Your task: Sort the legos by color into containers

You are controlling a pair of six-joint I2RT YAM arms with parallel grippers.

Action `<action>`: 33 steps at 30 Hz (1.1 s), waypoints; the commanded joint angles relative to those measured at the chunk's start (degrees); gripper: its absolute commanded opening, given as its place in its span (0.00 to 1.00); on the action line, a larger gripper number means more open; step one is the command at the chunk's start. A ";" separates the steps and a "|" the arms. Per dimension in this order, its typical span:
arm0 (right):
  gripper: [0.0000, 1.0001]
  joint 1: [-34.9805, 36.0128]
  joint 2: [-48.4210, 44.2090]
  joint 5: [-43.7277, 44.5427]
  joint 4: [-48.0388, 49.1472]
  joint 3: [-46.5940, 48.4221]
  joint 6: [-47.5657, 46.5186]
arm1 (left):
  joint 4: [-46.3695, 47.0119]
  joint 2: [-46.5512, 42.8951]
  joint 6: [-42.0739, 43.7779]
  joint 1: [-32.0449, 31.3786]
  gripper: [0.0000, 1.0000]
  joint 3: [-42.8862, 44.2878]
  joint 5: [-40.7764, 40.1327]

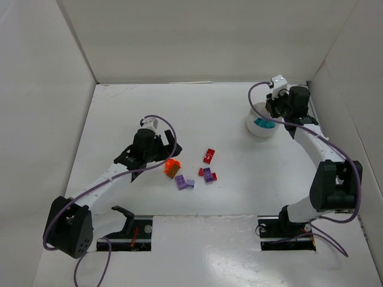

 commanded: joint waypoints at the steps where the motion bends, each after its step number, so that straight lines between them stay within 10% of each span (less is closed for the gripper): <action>1: 0.00 -0.30 0.18 5.09 1.85 4.09 -4.19 | -0.93 -1.34 -2.20 2.11 1.00 -0.96 0.03; 33: 0.02 -1.35 2.82 0.26 3.96 3.04 -3.67 | -2.60 -4.33 -7.92 2.64 1.00 -9.58 -1.19</action>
